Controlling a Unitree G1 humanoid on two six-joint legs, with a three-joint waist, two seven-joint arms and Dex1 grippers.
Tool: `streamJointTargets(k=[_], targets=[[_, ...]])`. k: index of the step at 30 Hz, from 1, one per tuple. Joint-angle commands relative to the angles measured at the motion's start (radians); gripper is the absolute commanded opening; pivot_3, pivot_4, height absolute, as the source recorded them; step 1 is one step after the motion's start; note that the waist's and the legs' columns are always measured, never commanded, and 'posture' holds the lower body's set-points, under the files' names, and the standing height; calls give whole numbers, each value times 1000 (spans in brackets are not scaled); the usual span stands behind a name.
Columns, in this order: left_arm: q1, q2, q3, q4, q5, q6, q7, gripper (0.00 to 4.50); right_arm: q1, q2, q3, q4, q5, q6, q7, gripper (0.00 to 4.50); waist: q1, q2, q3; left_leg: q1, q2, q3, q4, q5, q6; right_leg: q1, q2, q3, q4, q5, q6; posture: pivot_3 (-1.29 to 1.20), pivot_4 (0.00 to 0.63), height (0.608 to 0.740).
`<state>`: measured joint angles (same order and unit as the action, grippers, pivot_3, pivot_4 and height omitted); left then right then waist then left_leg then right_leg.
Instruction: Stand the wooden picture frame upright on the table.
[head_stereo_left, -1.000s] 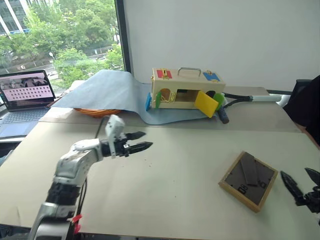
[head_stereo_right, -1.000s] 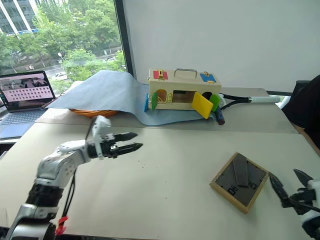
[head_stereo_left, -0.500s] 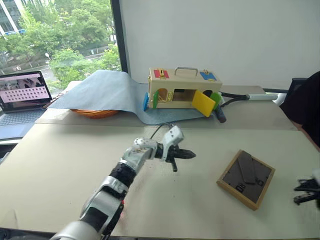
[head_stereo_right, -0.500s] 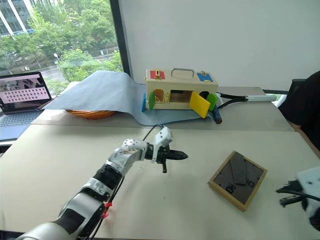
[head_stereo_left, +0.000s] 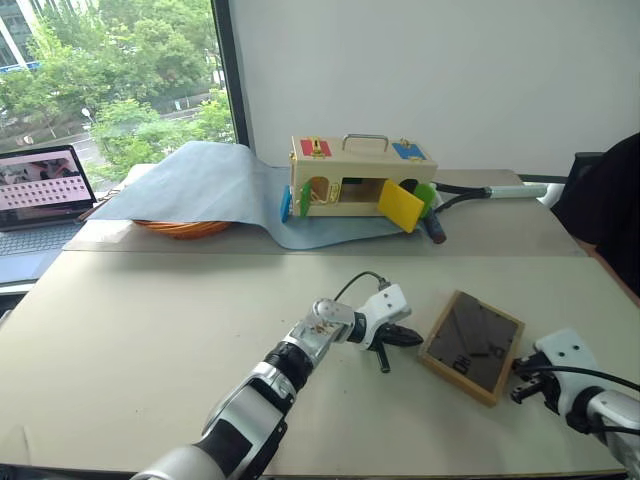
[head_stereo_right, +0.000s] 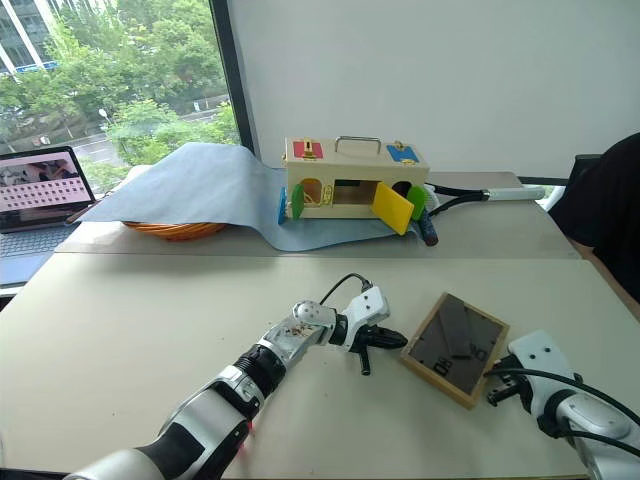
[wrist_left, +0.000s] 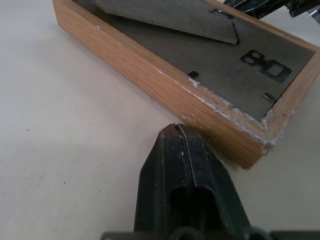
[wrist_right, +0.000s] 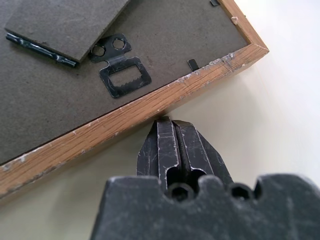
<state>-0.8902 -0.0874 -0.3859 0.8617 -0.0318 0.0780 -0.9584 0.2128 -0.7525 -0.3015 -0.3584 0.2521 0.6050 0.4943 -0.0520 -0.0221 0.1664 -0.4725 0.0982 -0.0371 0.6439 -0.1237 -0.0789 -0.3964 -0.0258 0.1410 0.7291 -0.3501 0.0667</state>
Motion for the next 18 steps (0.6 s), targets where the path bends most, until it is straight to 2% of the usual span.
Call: streamJointTargets(k=[1, 4, 6, 10, 18], targets=[[26, 90, 14, -92, 18, 17, -57, 0, -90, 28, 121, 24, -23, -79, 53, 33, -7, -1, 0, 1, 0, 0, 0, 0, 0, 1, 0, 0, 0, 0, 0, 0, 150, 670], [104, 226, 22, -239, 16, 93, -113, 0, -175, 55, 214, 56, -44, -84, 81, 33, -43, -2, 1, 7, 1, -1, -3, 0, 0, 4, 2, 1, 1, 0, -1, 0, 150, 670], [171, 305, 30, -347, 11, 154, -131, 0, -219, 75, 263, 61, -45, -82, 103, 33, -48, -2, 1, 13, 1, -1, -7, 0, 0, 9, 2, 1, 1, -1, -3, 0, 150, 670], [325, 474, 62, -572, -10, 284, -154, 0, -308, 142, 387, 57, -57, -75, 127, 33, -55, -3, 0, 16, 2, -1, -10, 0, 0, 10, 3, 1, 1, -2, -4, 0, 150, 670], [595, 665, 165, -955, -124, 554, -105, 0, -473, 294, 577, 155, -107, -100, 171, 33, -60, -5, -2, 19, 4, -1, -12, 0, 0, 11, 4, 0, 1, -3, -6, 0, 150, 670]])
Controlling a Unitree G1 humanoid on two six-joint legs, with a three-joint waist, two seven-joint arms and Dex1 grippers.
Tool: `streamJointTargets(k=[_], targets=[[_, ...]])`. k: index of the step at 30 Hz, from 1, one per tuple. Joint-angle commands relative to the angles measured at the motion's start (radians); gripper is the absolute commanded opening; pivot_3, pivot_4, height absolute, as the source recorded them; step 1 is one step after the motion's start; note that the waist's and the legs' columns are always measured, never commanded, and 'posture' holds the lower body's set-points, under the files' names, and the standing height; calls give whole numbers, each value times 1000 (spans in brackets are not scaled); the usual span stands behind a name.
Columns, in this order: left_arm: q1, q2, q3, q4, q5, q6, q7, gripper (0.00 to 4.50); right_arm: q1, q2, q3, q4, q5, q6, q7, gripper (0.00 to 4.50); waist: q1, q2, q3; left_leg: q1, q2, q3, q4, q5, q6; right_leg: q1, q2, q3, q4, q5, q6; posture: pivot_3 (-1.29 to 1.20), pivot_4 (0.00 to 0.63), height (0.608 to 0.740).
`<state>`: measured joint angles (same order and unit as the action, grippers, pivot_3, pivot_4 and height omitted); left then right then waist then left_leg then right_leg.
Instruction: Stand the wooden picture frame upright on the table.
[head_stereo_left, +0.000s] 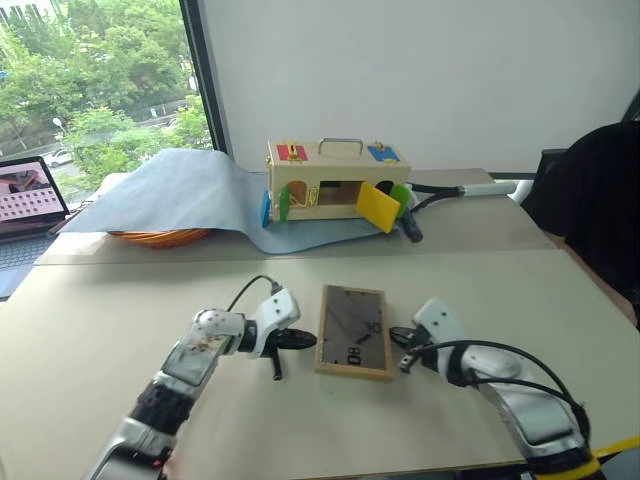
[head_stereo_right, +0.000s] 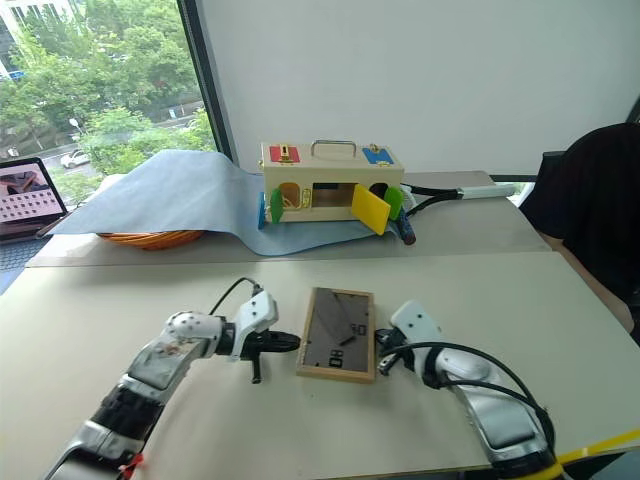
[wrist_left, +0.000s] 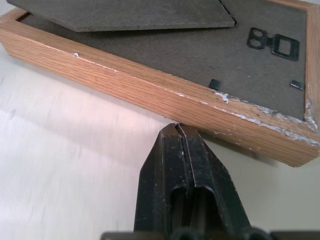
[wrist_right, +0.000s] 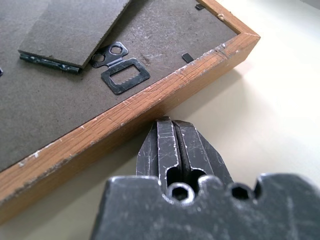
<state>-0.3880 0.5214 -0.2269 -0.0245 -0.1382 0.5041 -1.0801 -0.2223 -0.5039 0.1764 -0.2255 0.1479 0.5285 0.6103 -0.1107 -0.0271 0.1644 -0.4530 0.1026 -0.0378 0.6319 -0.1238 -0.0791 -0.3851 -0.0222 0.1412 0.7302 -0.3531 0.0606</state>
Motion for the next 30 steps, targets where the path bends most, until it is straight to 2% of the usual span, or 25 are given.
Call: streamJointTargets(k=[1, 8, 16, 23, 25, 29, 30], targets=[[112, 69, 19, -97, -29, 151, 27, 0, -49, 56, 110, 33, -6, -25, 62, 33, -3, 0, 0, 0, 0, 0, 0, 0, 0, 0, 0, 0, 0, 0, 0, 0, 150, 670], [209, 154, 99, -175, -64, 198, 94, 0, -60, 49, 137, 12, -1, 16, 120, 33, 3, 0, 0, 3, 1, 0, -4, 0, 0, 0, 1, 0, 0, -2, -3, 0, 150, 670], [205, 196, 107, -133, -68, 164, 122, 0, -30, 9, 130, -88, 34, 119, 160, 33, 14, 0, 0, 4, 1, 1, -5, 0, 0, 0, 1, 0, 0, -3, -4, 0, 150, 670], [184, 206, 105, -92, -59, 138, 133, 0, -24, -4, 122, -97, 32, 148, 151, 33, 18, 0, 0, 5, 1, 1, -5, 0, 0, 0, 0, 0, 0, -3, -4, 0, 150, 670], [188, 215, 159, -87, -91, 177, 145, 0, -21, -27, 90, -97, 40, 152, 155, 33, 18, 0, 0, 5, 1, 1, -5, 0, 0, 0, 0, 0, 0, -3, -4, 0, 150, 670], [236, 290, 336, -45, -164, 222, 143, 0, -10, -96, -18, -91, 87, 137, 185, 33, 15, -2, 1, 5, 2, 1, -5, 0, 0, -1, 0, 0, 1, -3, -4, 0, 150, 670], [238, 284, 396, -28, -196, 255, 166, 0, -6, -114, -44, -87, 102, 125, 200, 33, 15, -1, 1, 5, 2, 1, -5, 0, 0, -1, 0, 0, 1, -3, -5, 0, 150, 670]])
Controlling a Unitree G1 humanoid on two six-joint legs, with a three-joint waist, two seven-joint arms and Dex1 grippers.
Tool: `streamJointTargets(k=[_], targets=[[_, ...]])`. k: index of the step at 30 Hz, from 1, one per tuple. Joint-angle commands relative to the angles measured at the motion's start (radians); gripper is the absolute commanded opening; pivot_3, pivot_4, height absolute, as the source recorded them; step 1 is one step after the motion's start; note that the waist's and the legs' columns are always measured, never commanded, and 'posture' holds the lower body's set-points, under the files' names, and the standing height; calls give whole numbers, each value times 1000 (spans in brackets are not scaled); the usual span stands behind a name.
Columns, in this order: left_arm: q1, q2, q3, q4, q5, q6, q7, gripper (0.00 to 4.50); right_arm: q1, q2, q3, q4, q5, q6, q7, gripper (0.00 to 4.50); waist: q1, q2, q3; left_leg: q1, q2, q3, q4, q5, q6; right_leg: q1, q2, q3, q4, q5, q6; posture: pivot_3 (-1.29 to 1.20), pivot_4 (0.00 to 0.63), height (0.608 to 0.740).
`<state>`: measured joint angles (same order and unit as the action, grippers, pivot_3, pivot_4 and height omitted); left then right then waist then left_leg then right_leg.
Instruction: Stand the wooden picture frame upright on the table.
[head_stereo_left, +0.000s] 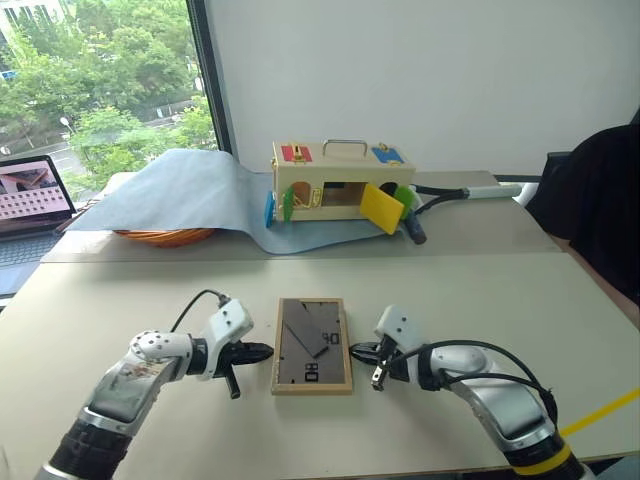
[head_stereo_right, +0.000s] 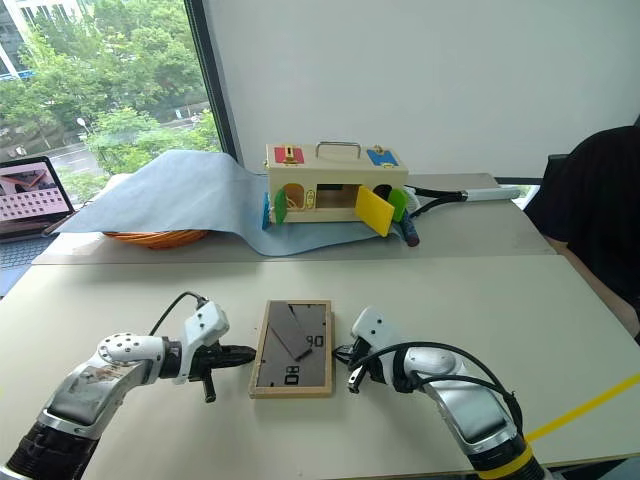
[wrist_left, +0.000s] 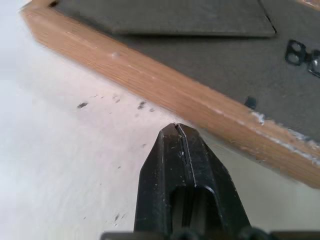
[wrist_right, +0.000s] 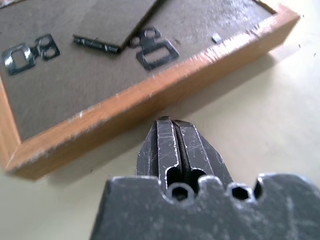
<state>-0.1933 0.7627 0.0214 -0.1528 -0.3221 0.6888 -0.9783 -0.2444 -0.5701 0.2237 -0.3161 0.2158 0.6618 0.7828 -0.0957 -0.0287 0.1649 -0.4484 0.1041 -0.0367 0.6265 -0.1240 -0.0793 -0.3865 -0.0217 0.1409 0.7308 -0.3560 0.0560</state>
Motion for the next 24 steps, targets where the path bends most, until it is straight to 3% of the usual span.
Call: streamJointTargets(k=[1, 4, 5, 7, 8, 13, 15, 17, 24], targets=[[32, 33, 208, 107, -56, 148, 90, 0, 19, -65, -113, 5, 47, -25, 44, 33, 1, 1, 1, 0, 0, 0, 0, 0, 0, 0, 0, 0, 0, 0, 0, 0, 150, 670], [-30, -2, 372, 93, -261, 465, 110, 0, 32, -94, -159, 8, 81, -105, 98, 33, 8, -4, 5, -3, 0, 0, 0, 0, 0, -2, -1, -1, 0, 0, 0, 0, 150, 670], [-50, -8, 405, 82, -319, 560, 109, 513, 35, -97, -167, 8, 90, -123, 111, 0, 10, -5, 6, -4, 0, 0, 0, 0, 0, -3, -1, -1, 0, 0, 0, 0, 150, 670], [-135, -51, 500, 85, -462, 827, 100, 1000, 37, -105, -162, 11, 83, -180, 142, 0, 22, -7, 8, -7, 0, 0, 1, 0, 0, -5, -1, -2, -1, 0, 1, 0, 150, 670], [-162, -63, 515, 88, -533, 892, 114, 1456, 37, -108, -152, 15, 72, -210, 153, 0, 29, -9, 9, -10, 0, 0, 2, 0, 0, -6, -1, -3, -1, 0, 1, 0, 150, 670], [-171, -35, 347, 105, -763, 926, 291, 3170, 11, -116, -72, 98, -43, -354, 159, 0, 35, -9, 10, -12, 0, -3, 1, 0, 0, -5, -2, -7, -5, 0, 1, 0, 150, 670], [-177, -72, 277, 101, -794, 926, 385, 3956, -7, -110, -46, 144, -78, -390, 154, 0, 37, -9, 10, -12, -1, -3, 0, 0, 0, -4, -3, -8, -6, 0, 1, 0, 150, 670], [-190, -113, 215, 109, -831, 926, 466, 4458, -30, -108, -21, 195, -109, -433, 165, 0, 39, -10, 10, -12, -1, -3, 1, 0, 0, -4, -3, -8, -6, 0, 1, 0, 150, 670], [-157, -202, 42, 94, -964, 926, 689, 4458, -28, -124, -7, 248, -117, -489, 217, 0, 58, -5, 7, -10, -2, -5, 3, 0, -1, 1, -4, -10, -9, 2, 2, 0, 150, 670]])
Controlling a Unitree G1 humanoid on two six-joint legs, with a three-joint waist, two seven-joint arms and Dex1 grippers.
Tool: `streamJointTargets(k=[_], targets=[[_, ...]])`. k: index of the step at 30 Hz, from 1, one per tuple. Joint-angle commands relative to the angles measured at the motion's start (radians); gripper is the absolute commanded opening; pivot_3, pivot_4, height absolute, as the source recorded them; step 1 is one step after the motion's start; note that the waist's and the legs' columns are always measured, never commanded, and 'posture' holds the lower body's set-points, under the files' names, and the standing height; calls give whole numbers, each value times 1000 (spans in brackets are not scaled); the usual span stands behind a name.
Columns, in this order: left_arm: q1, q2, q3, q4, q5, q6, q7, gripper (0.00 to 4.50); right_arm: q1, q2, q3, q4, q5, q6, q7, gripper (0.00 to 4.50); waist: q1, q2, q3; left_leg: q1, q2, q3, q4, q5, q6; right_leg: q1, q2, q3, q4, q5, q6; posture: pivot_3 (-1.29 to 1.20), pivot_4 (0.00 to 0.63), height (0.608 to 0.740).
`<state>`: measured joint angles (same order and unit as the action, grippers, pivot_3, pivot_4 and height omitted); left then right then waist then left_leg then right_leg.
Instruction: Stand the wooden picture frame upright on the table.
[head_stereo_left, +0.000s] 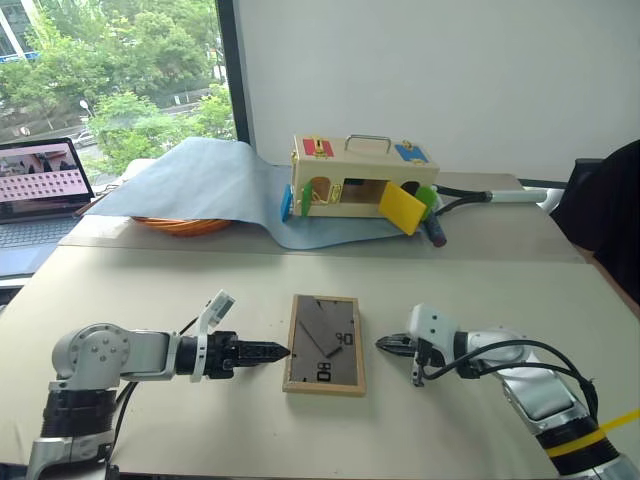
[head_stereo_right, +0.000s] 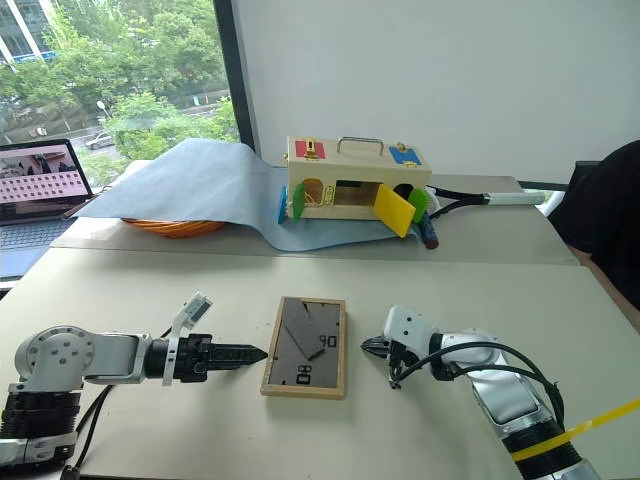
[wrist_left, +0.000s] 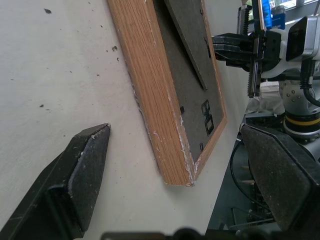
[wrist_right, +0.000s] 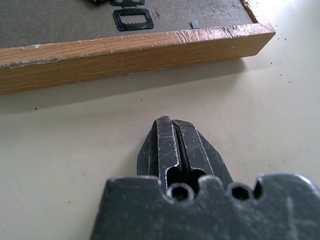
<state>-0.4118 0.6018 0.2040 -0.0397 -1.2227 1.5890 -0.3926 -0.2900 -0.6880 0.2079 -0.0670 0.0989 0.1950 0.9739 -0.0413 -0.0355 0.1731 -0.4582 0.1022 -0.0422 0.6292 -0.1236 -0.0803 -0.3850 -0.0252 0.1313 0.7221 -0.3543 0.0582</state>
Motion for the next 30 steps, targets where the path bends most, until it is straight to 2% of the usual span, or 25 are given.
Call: streamJointTargets(k=[1, 6, 12, 17, 21, 24, 27, 30], targets=[[76, -54, -157, -24, -88, 25, 134, 4458, 30, 1, 13, -17, 7, -18, 28, 0, 6, 3, -4, 0, 0, 0, 0, 0, 0, 2, 0, -1, -2, 0, 1, 0, 150, 670], [97, -129, -161, 16, -222, 25, 272, 4458, 82, 31, 35, -84, 7, 13, 8, 0, 19, 9, -10, 3, -2, -2, 0, -1, -2, 8, -2, -2, -7, 0, 2, 0, 150, 670], [88, -184, -128, 83, -358, -2, 385, 4458, 116, 69, 44, -132, -4, 56, -36, 0, 26, 10, -11, 5, -2, -3, 0, -1, -2, 12, -2, -4, -8, 0, 1, 0, 150, 670], [77, -186, -162, 118, -489, -72, 489, 4458, 129, 104, 53, -157, -7, 87, -68, 0, 25, 10, -12, 9, -2, -4, -1, -2, -3, 15, -2, -5, -9, 0, 1, 0, 150, 670], [84, -153, -201, 111, -560, -118, 539, 4458, 139, 110, 55, -172, -13, 101, -76, 0, 24, 10, -12, 10, -2, -4, -1, -2, -3, 15, -2, -5, -9, 0, 1, 0, 150, 670], [101, -104, -219, 94, -612, -147, 545, 3688, 147, 104, 47, -175, -19, 107, -84, 0, 22, 10, -11, 10, -2, -4, -2, -2, -3, 15, -2, -5, -9, -1, 0, 0, 150, 670], [107, -59, -240, 82, -663, -178, 538, 2474, 148, 97, 35, -172, -21, 110, -90, 0, 20, 10, -11, 10, -2, -4, -3, -3, -5, 14, -2, -5, -9, -2, -1, 0, 150, 670], [99, -33, -259, 84, -685, -201, 519, 1449, 147, 96, 17, -175, -8, 118, -95, 0, 22, 9, -11, 9, -2, -5, -3, -3, -5, 14, -2, -6, -9, -2, -2, 0, 150, 670]])
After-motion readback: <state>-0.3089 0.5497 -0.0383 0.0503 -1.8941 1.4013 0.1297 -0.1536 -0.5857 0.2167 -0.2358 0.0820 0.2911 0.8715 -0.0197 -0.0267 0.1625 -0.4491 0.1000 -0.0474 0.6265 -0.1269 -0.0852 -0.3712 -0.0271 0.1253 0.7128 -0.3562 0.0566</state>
